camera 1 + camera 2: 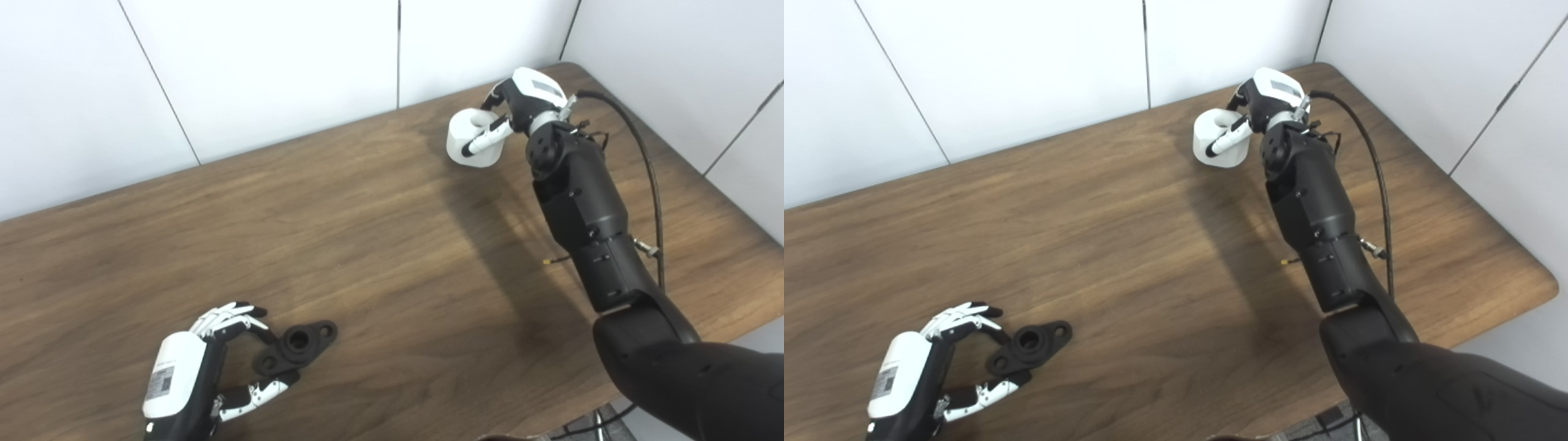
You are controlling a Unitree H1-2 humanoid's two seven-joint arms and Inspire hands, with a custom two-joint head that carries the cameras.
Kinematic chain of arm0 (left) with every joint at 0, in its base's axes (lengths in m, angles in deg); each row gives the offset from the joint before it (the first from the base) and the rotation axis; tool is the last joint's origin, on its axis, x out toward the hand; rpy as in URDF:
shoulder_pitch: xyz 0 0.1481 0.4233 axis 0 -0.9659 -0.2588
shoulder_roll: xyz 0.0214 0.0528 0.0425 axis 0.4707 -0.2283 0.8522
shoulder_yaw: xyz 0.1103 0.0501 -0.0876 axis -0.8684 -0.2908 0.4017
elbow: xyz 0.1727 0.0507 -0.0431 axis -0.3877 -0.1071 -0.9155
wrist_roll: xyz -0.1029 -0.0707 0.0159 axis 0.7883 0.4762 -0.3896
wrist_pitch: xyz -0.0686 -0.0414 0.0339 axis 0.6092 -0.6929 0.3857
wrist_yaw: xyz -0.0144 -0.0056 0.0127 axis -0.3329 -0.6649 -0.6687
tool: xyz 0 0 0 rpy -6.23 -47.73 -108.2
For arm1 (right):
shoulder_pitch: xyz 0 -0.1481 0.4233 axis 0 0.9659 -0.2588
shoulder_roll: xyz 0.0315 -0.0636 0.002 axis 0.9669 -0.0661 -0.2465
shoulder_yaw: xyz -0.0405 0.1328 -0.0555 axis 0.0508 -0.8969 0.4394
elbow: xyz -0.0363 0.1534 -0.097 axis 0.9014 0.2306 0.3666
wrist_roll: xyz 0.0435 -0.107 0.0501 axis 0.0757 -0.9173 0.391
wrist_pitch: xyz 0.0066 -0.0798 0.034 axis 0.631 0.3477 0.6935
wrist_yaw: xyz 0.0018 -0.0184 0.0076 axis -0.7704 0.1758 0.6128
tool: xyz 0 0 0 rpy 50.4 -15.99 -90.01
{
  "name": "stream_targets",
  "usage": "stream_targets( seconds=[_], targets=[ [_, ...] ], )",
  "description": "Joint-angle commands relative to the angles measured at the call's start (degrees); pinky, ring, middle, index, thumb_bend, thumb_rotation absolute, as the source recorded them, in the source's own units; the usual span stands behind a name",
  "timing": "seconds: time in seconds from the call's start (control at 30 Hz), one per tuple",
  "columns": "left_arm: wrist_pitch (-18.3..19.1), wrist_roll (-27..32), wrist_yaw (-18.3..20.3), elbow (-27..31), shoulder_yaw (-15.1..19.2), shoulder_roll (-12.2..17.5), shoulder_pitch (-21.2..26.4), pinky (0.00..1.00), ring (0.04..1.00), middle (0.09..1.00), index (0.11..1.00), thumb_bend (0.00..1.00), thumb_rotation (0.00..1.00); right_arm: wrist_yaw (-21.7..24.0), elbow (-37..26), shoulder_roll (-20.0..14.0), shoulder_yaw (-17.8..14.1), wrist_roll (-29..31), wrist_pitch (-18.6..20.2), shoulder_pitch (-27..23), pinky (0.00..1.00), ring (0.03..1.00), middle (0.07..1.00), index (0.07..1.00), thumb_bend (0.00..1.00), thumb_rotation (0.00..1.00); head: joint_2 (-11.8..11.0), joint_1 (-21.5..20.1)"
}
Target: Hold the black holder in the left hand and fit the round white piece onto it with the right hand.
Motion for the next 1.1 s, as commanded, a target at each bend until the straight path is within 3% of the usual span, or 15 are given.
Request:
stream_targets(
  seconds=[0.0, 0.07, 0.17, 0.5, 0.63, 0.9, 1.07],
  targets=[
    [1.51, -0.17, 2.23, -1.25, -0.51, 0.09, -0.78, 0.83, 0.823, 0.740, 0.487, 0.52, 0.04, -2.07, -1.73, -0.66, -0.78, 0.41, -0.24, -2.61, 0.71, 0.868, 0.761, 0.549, 0.78, 0.21, -0.05, -0.02],
    [1.22, -0.09, 1.99, -1.44, -0.50, 0.06, -0.76, 0.83, 0.822, 0.739, 0.486, 0.52, 0.04, -2.78, -1.77, -0.62, -0.83, 0.85, -0.24, -2.58, 0.74, 0.873, 0.752, 0.504, 0.59, 0.16, -0.05, -0.02],
    [0.97, -0.08, 1.75, -1.62, -0.50, 0.02, -0.73, 0.83, 0.822, 0.738, 0.486, 0.52, 0.04, -3.31, -1.97, -0.72, -0.71, 1.43, -0.24, -2.44, 0.75, 0.877, 0.749, 0.490, 0.53, 0.14, -0.01, 0.15],
    [1.64, -1.53, 1.88, -2.42, -1.15, -0.63, -0.27, 0.84, 0.831, 0.744, 0.487, 0.52, 0.04, -4.42, -2.02, -2.02, 0.58, 3.81, -0.28, -1.88, 0.76, 0.887, 0.758, 0.487, 0.52, 0.13, -0.28, 1.20],
    [2.08, -2.03, 2.00, -2.54, -1.41, -1.11, -0.14, 0.84, 0.831, 0.751, 0.487, 0.52, 0.04, -4.00, -3.57, -3.12, 1.87, 5.07, -0.31, -1.48, 0.80, 0.932, 0.833, 0.487, 0.52, 0.13, -0.11, 2.99],
    [2.57, -3.70, 1.68, -3.32, -2.36, -2.79, 0.05, 0.84, 0.834, 0.755, 0.487, 0.52, 0.04, 2.38, -12.14, -4.23, 2.51, 3.89, -0.24, -0.58, 0.75, 0.904, 0.828, 0.486, 0.52, 0.14, 1.53, 10.63],
    [3.95, -5.67, 1.29, -3.75, -3.37, -4.35, 0.02, 0.86, 0.844, 0.768, 0.488, 0.52, 0.04, 9.32, -20.36, -5.36, 3.54, 3.94, -0.24, 0.87, 0.75, 0.883, 0.813, 0.486, 0.52, 0.14, 2.87, 15.88]
  ],
)
